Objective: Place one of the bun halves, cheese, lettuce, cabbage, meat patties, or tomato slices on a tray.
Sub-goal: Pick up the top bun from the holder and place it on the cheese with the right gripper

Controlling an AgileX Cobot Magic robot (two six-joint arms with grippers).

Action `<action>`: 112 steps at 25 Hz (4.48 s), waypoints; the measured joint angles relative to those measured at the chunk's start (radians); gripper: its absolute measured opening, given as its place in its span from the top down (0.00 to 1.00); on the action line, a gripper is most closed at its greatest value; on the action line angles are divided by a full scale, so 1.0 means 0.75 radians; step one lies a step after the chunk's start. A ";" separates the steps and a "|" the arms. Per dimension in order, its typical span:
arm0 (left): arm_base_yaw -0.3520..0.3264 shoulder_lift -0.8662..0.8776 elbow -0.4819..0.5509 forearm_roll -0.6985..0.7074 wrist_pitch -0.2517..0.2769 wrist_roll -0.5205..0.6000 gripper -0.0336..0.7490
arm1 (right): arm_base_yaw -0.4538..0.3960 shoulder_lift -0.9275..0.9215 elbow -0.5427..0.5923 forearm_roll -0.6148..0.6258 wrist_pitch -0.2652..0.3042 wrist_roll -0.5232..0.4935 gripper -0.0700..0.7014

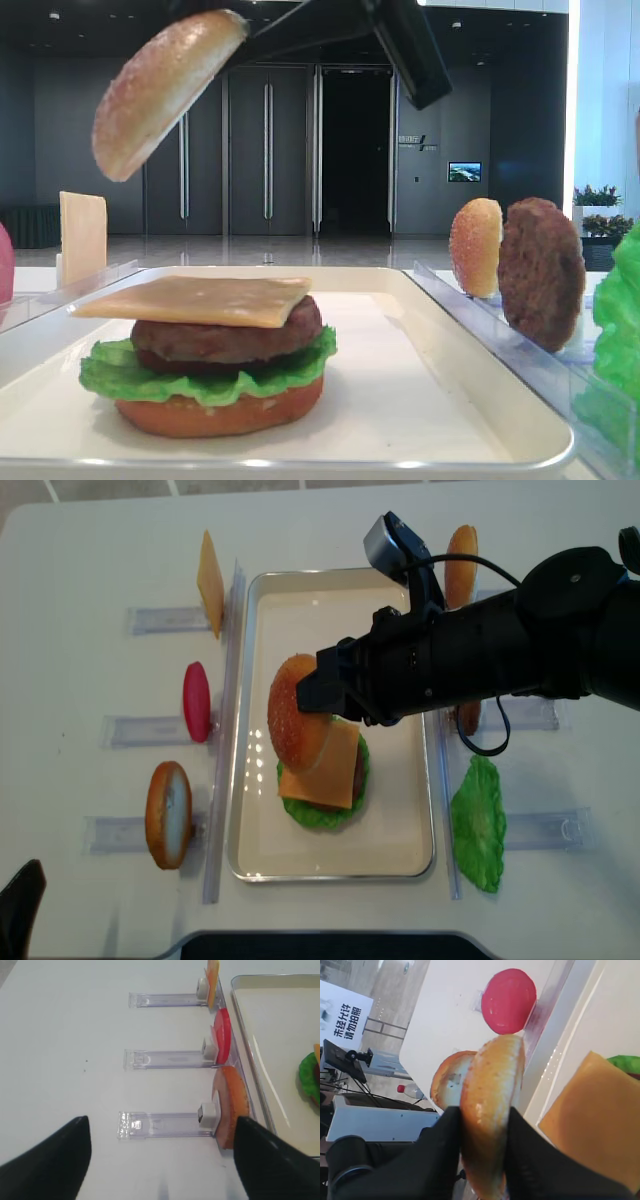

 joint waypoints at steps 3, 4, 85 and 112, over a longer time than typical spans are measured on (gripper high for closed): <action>0.000 0.000 0.000 0.000 0.000 0.000 0.07 | 0.000 0.036 0.000 0.022 0.000 -0.034 0.63; 0.000 0.000 0.000 0.000 0.000 0.000 0.07 | 0.000 0.049 0.000 0.026 0.000 -0.039 0.63; 0.000 0.000 0.000 0.000 0.000 0.000 0.07 | -0.056 0.198 0.000 0.016 0.059 -0.060 0.46; 0.000 0.000 0.000 0.000 0.000 0.000 0.07 | -0.056 0.130 0.000 -0.373 -0.079 0.217 0.28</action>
